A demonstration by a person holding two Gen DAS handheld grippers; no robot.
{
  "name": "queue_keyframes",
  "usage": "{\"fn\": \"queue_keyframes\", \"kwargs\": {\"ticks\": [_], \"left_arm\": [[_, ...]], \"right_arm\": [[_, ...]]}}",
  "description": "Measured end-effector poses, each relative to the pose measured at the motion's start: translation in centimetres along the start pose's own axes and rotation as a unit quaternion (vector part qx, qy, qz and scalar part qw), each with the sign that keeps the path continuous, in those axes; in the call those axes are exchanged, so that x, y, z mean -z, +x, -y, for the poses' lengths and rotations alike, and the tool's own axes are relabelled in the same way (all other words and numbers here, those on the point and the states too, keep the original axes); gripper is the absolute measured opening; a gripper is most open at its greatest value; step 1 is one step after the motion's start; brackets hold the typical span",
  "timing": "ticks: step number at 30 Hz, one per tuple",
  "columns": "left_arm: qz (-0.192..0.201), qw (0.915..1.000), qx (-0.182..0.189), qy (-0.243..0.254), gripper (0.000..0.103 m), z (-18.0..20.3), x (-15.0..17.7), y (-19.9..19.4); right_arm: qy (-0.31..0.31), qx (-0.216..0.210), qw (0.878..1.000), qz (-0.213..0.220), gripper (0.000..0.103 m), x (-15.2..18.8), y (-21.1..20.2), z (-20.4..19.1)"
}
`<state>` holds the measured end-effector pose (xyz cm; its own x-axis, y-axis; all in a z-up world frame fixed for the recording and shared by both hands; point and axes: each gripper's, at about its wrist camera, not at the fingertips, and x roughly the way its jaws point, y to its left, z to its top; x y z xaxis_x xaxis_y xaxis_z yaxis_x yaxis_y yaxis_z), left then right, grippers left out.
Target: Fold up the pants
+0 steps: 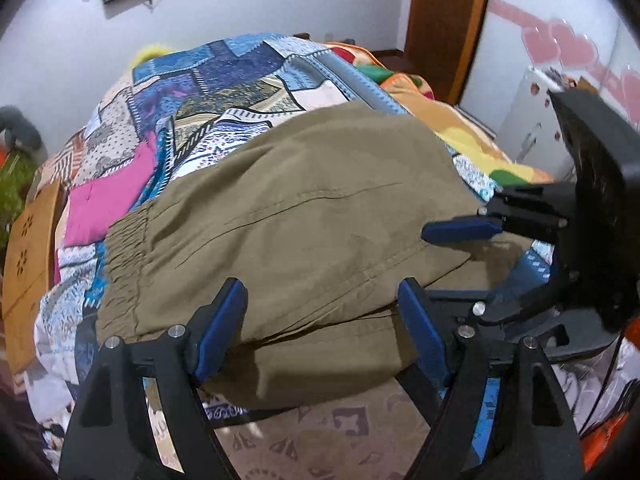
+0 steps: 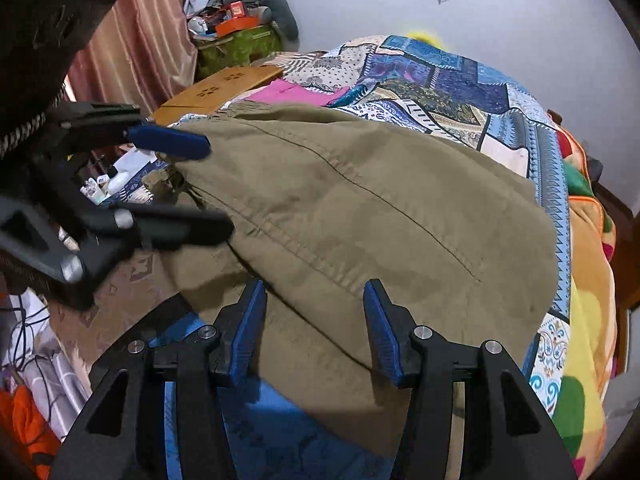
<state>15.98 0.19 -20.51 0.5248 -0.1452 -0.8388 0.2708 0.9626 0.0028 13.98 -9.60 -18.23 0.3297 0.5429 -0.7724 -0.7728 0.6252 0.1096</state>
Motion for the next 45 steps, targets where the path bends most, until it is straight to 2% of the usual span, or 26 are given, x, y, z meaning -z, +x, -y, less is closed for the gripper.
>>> {"fn": "queue_keyframes", "kwargs": {"ticks": [1,2,4,5,6,8,9,10,11,13,15,19,25,33,38,41,44,45], "left_arm": [[-0.004,1.0000,-0.001,0.006,0.079,0.1,0.0,0.3],[-0.009,0.9999,-0.002,0.012,0.079,0.2,0.0,0.6],[-0.018,0.9996,-0.004,0.020,0.079,0.3,0.2,1.3],[-0.021,0.9994,-0.006,0.025,0.079,0.4,0.3,1.6],[-0.021,0.9993,-0.011,0.029,0.079,0.5,0.3,1.7],[-0.013,0.9989,-0.024,0.039,0.078,0.7,0.5,1.8],[-0.010,0.9987,-0.029,0.040,0.071,0.7,0.4,1.8],[-0.004,0.9985,-0.036,0.041,0.060,0.7,0.4,1.7],[-0.002,0.9984,-0.040,0.040,0.053,0.7,0.4,1.7],[0.001,0.9992,-0.028,0.028,0.033,0.3,0.1,1.4],[0.012,0.9997,-0.015,0.013,0.027,-0.3,-0.2,0.6],[0.038,0.9992,-0.010,0.013,0.020,0.3,-0.2,-1.3],[0.030,0.9993,-0.002,0.021,0.020,1.4,1.1,-2.1],[0.006,0.9999,0.007,0.005,0.020,1.8,3.3,-1.2],[0.002,0.9997,0.023,-0.012,0.023,1.2,4.2,-2.4],[0.002,0.9991,0.034,-0.026,0.026,0.4,4.4,-3.6],[0.021,0.9986,0.026,-0.041,0.030,-0.8,3.9,-5.2],[0.030,0.9981,0.023,-0.049,0.034,-1.3,3.6,-5.7]], "right_arm": [[0.002,0.000,1.000,0.002,0.045,-0.1,0.1,0.1],[0.003,0.000,1.000,0.005,0.036,0.0,0.2,0.3],[0.000,0.004,1.000,0.006,0.028,0.0,0.4,0.3],[-0.002,0.003,1.000,0.009,0.017,-0.1,0.4,0.4],[-0.003,-0.001,1.000,0.012,0.012,-0.3,0.3,0.3],[-0.006,0.005,1.000,0.018,0.007,-0.5,0.0,0.0],[-0.008,0.009,1.000,0.025,0.006,-0.7,-0.3,-0.2],[-0.007,0.008,1.000,0.028,0.006,-0.8,-0.5,-0.2],[-0.004,0.009,0.999,0.032,0.006,-0.8,-0.8,-0.1],[0.003,0.007,0.999,0.042,0.005,-0.9,-1.7,0.1],[0.006,0.007,0.999,0.047,0.005,-0.9,-2.5,0.0],[-0.006,0.009,0.998,0.055,0.005,-1.0,-3.7,-0.8],[-0.006,0.007,0.998,0.054,0.005,-0.2,-4.8,-2.0],[0.026,-0.006,0.999,0.025,0.005,1.7,-3.6,-2.2],[0.038,-0.012,0.999,0.004,0.009,2.4,-3.3,-2.5],[0.042,-0.011,0.999,0.007,0.019,2.6,-4.3,-2.5],[0.047,-0.004,0.999,0.025,0.025,2.3,-5.4,-2.3],[0.054,-0.005,0.998,0.034,0.026,2.0,-5.8,-2.1]]}}
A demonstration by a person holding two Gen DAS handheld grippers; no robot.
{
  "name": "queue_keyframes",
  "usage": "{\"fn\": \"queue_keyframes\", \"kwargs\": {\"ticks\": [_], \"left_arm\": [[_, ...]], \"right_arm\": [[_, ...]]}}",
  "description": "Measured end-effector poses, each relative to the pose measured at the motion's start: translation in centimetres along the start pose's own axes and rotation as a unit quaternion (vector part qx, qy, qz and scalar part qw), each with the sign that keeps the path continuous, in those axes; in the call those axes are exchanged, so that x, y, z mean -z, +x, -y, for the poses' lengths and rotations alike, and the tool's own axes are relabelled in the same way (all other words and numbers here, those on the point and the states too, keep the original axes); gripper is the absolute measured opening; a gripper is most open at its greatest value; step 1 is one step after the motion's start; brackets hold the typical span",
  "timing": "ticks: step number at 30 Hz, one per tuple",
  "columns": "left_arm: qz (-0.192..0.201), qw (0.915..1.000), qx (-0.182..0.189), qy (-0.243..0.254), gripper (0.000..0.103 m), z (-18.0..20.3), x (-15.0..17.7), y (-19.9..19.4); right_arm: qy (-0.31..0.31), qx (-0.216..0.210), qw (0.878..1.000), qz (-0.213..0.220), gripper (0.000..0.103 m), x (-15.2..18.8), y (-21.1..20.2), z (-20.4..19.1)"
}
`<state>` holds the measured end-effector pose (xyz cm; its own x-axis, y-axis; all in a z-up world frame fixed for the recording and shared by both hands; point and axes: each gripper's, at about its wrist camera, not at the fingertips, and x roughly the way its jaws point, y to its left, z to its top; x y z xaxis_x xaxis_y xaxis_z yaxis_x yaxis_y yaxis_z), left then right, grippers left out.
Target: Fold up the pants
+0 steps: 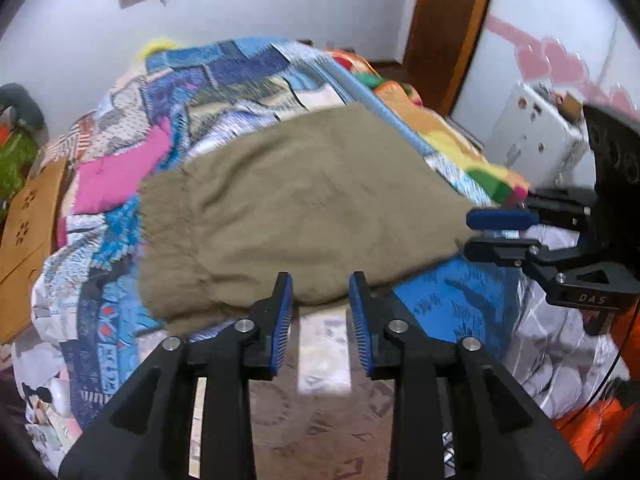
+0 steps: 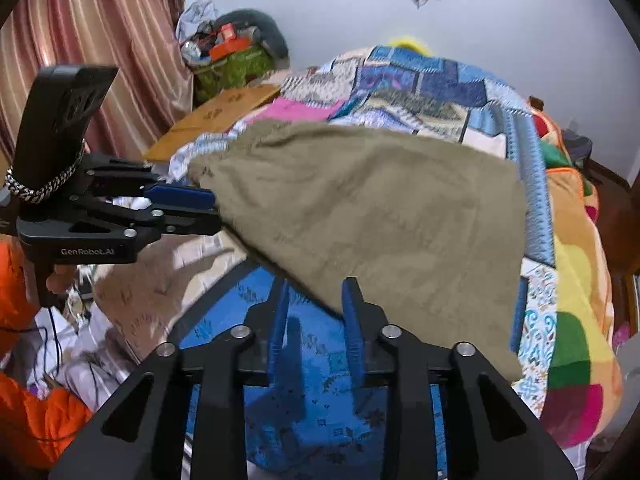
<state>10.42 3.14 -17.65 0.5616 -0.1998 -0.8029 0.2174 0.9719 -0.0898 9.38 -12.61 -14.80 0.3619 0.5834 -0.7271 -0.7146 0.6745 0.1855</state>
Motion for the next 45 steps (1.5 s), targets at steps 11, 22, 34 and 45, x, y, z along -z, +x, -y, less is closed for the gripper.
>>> {"fn": "queue_keyframes", "kwargs": {"ticks": [11,22,34,45], "left_arm": [[-0.003,0.9969,-0.031,-0.072,0.042,-4.7,-1.8,3.0],[-0.007,0.9967,-0.065,-0.048,0.042,-4.6,1.2,3.6],[-0.012,0.9907,-0.068,-0.117,0.066,-7.5,3.4,3.4],[0.023,0.9860,-0.084,-0.142,0.068,-10.9,-1.8,0.0]], "right_arm": [[0.074,-0.007,0.997,0.012,0.026,-2.0,3.8,1.4],[0.104,0.045,0.993,-0.016,0.027,2.4,2.4,5.2],[0.174,0.082,0.981,-0.019,0.044,6.4,0.0,8.8],[0.148,0.092,0.985,-0.005,0.047,2.4,-2.0,10.5]]}}
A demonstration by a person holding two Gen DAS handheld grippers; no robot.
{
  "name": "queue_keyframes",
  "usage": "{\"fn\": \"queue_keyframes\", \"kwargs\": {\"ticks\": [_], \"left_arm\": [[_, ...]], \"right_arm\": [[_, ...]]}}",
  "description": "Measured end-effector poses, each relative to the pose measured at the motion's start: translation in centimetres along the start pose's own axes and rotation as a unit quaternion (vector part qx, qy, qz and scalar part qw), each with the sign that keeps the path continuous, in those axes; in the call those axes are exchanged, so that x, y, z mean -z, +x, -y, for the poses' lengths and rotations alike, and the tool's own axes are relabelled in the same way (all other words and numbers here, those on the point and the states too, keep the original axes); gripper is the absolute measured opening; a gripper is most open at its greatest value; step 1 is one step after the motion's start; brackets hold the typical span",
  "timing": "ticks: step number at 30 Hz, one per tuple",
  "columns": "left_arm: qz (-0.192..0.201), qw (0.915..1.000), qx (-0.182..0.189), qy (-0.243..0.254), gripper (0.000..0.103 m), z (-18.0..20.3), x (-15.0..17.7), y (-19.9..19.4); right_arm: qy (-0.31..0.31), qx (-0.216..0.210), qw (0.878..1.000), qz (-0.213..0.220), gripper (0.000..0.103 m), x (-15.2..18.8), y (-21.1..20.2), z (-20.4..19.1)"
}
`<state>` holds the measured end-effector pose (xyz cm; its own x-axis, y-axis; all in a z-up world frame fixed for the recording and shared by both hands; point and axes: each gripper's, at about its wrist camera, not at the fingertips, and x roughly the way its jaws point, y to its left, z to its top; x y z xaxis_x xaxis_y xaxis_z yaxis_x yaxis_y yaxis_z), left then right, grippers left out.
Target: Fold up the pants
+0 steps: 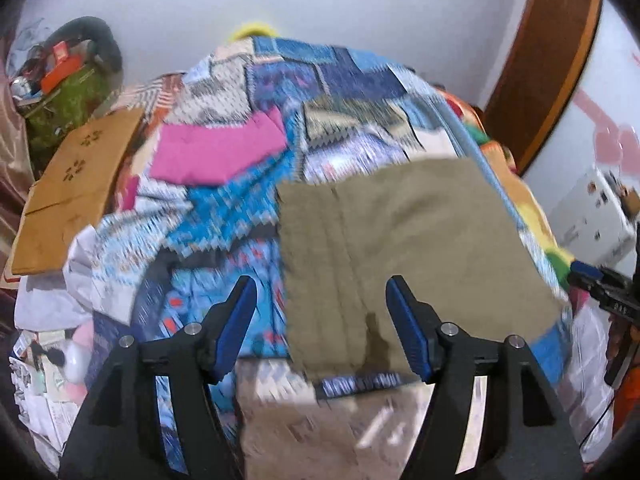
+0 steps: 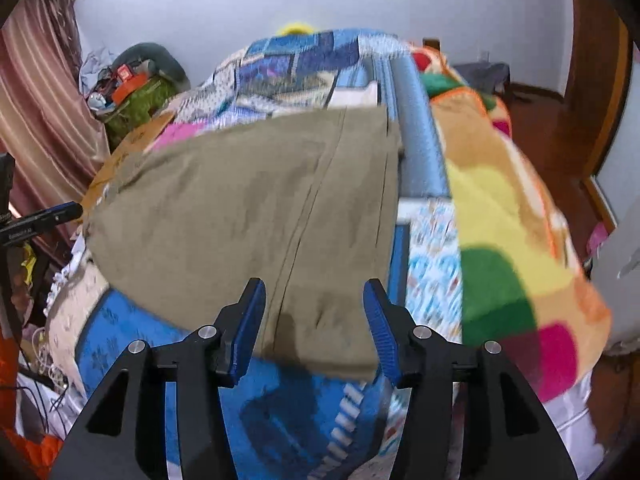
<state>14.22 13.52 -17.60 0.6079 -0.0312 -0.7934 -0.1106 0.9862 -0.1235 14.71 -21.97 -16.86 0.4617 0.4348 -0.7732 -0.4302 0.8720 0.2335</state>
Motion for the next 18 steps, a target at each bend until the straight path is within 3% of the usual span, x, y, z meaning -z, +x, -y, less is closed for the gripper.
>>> {"fn": "queue_keyframes", "kwargs": {"ticks": [9,18], "left_arm": [[-0.010,0.9996,-0.011,-0.025,0.068,-2.5,-5.7,4.3],[-0.061,0.9980,0.003,-0.014,0.068,-2.3,-7.3,10.5]], "right_arm": [[-0.030,0.023,0.999,0.037,0.048,-6.3,2.0,1.4],[-0.047,0.048,0.997,0.029,0.050,-12.4,8.8,4.2]]}}
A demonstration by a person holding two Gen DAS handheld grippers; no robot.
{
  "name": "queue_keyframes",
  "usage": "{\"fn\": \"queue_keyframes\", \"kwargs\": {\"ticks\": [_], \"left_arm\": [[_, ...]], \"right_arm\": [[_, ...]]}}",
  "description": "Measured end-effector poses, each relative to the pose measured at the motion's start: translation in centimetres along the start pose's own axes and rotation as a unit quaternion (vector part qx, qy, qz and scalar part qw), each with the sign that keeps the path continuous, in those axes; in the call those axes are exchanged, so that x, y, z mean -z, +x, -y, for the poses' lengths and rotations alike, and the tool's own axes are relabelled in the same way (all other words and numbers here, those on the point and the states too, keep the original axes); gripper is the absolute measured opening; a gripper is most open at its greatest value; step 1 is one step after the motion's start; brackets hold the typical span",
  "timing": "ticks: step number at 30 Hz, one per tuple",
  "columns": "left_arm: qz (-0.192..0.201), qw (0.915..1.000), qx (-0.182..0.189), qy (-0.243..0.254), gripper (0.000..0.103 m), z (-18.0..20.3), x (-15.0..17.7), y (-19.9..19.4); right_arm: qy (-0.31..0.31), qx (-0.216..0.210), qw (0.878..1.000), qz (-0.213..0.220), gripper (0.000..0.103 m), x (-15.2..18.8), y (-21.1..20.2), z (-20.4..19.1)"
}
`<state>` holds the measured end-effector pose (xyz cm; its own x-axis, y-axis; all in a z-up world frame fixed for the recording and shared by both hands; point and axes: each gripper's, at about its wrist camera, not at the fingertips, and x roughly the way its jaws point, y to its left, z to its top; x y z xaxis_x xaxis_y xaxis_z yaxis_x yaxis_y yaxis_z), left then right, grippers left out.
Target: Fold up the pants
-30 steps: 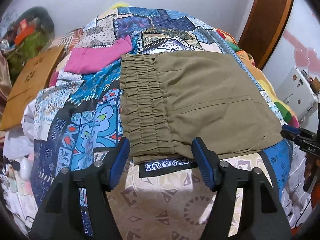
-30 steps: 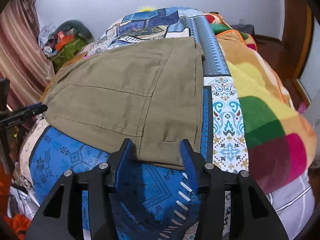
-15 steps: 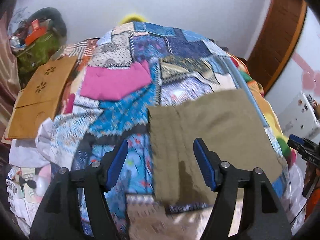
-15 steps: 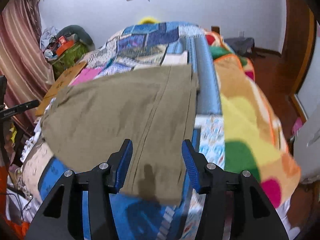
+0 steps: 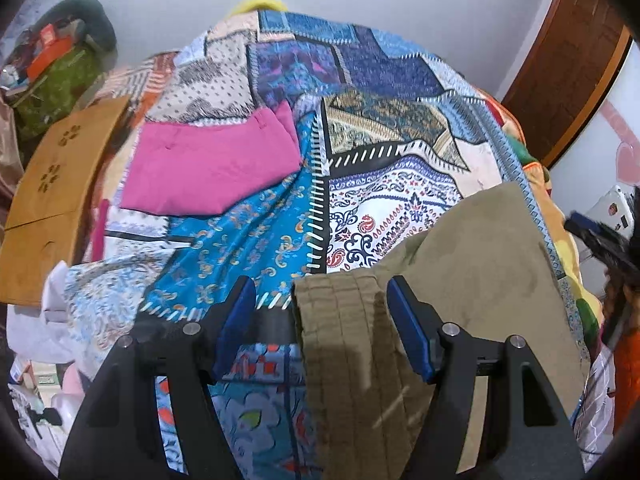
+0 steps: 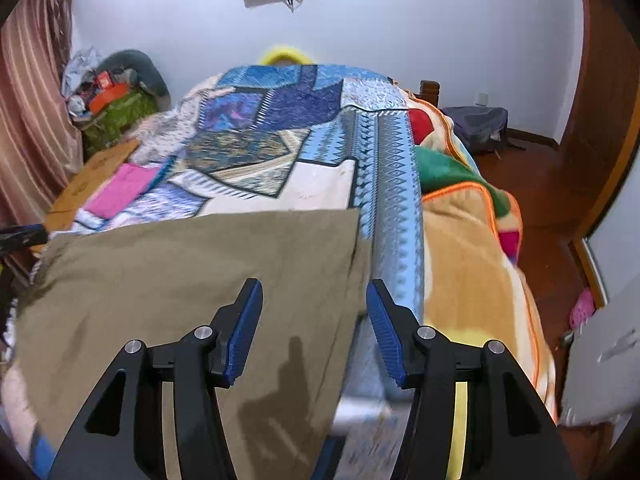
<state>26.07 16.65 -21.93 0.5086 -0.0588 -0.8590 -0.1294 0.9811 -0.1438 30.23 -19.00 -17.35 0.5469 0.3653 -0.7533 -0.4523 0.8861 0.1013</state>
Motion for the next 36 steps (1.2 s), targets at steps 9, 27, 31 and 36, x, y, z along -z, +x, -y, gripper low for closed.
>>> {"fn": "queue_keyframes", "kwargs": {"ticks": [9,27,31,36], "left_arm": [[-0.027,0.9987,0.037,-0.021,0.068,-0.5,-0.1,3.3],[0.019,0.9985,-0.028,-0.042,0.057,-0.3,0.5,1.5],[0.043,0.9979,-0.042,-0.025,0.059,-0.2,0.0,-1.2],[0.048,0.9987,-0.016,-0.004,0.061,1.3,-1.0,-2.9]], "right_arm": [[0.037,-0.006,0.999,-0.038,0.047,-3.3,9.5,2.9],[-0.022,0.077,0.993,-0.084,0.007,-3.9,12.5,0.6],[-0.011,0.055,0.996,-0.075,0.014,-4.5,9.5,0.2],[0.004,-0.027,0.999,-0.029,0.043,-5.3,4.0,-2.1]]}}
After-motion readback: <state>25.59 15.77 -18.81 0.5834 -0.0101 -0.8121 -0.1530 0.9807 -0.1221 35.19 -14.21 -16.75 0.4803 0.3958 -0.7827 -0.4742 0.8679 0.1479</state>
